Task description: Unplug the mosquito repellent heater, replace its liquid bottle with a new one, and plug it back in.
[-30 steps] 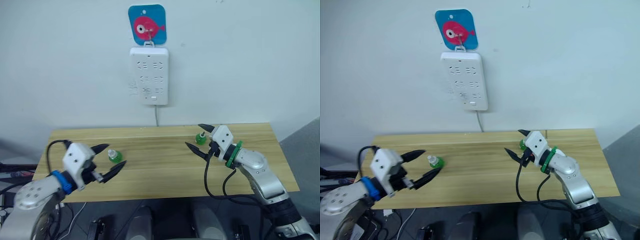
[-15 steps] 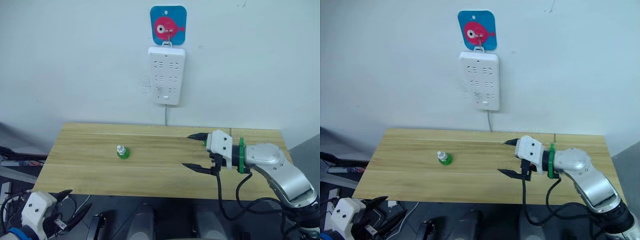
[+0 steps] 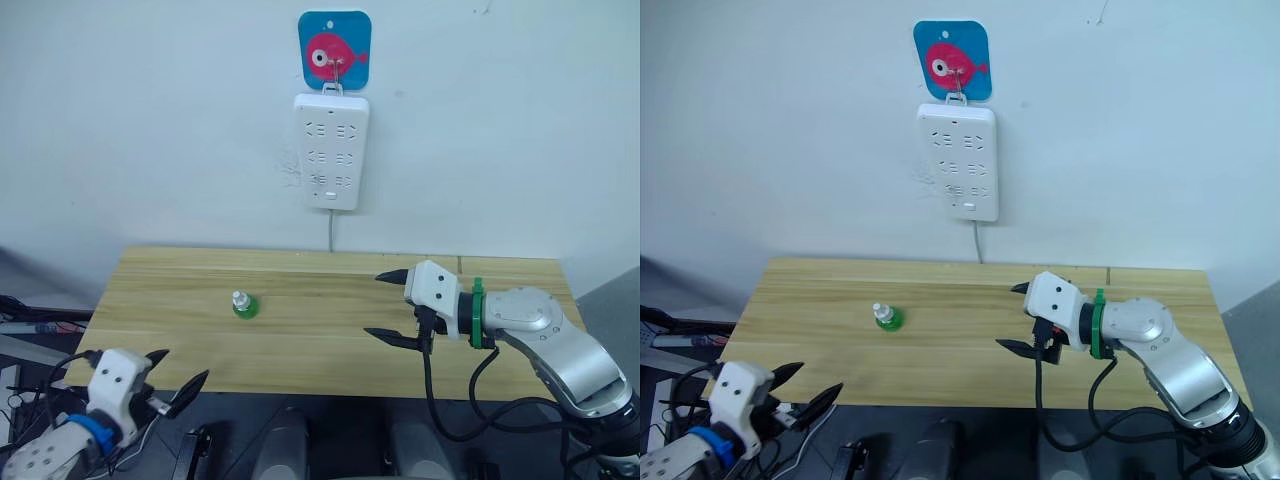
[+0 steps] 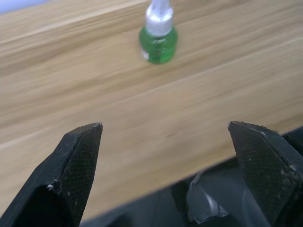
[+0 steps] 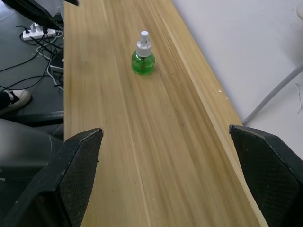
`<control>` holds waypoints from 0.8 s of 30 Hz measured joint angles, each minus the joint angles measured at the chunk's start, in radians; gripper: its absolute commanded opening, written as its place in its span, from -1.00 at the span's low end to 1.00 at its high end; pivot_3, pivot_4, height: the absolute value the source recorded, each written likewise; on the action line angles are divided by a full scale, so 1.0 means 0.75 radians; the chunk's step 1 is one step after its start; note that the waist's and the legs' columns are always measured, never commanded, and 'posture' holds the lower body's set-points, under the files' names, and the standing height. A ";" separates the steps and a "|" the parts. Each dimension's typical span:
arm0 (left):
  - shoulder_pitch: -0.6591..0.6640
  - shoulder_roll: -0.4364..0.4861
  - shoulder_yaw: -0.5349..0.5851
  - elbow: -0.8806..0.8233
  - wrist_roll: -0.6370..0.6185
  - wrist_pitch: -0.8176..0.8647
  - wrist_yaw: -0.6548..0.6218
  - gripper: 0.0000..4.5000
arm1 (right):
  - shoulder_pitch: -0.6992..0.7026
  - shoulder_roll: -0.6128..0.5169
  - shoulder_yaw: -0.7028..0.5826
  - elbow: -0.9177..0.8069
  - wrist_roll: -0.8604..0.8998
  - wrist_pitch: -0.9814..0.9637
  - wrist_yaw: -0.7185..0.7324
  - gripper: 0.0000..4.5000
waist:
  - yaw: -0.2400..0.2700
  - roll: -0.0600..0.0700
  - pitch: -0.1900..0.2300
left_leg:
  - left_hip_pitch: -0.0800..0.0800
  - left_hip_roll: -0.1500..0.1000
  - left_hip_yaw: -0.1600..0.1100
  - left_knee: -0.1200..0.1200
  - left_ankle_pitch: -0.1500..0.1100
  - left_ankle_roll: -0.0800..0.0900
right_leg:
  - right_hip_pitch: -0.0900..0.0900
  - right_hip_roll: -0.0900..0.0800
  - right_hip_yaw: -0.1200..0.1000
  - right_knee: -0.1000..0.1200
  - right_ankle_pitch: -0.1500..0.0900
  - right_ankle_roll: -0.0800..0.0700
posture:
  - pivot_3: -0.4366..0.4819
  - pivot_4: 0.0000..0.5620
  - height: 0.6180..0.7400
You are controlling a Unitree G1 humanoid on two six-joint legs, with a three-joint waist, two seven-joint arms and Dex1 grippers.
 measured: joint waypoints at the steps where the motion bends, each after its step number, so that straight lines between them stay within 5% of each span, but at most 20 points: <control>1: -0.041 -0.009 -0.026 0.028 0.010 0.005 0.020 1.00 | -0.007 0.006 0.004 -0.009 0.001 0.021 -0.002 0.98 | -0.001 0.000 0.000 | 0.000 0.000 0.000 0.000 0.000 0.000 | 0.000 0.000 0.000 0.000 0.000 0.000 | 0.04 -0.10 0.91; 16: -0.465 -0.087 -0.277 0.598 0.174 -0.170 0.114 1.00 | -0.168 0.078 0.041 -0.183 0.119 0.368 -0.063 0.98 | -0.046 -0.003 0.048 | -0.001 0.001 -0.002 0.000 0.000 0.000 | -0.002 0.000 -0.001 0.001 0.001 -0.001 | -0.17 0.25 0.91; 24: -0.701 -0.131 -0.310 0.852 0.205 -0.333 0.143 1.00 | -0.162 -0.038 0.031 -0.268 0.240 0.499 -0.030 0.98 | -0.060 0.004 0.078 | -0.002 0.000 -0.001 0.001 0.000 0.000 | -0.001 -0.001 0.000 0.001 0.001 0.000 | -0.22 0.32 0.91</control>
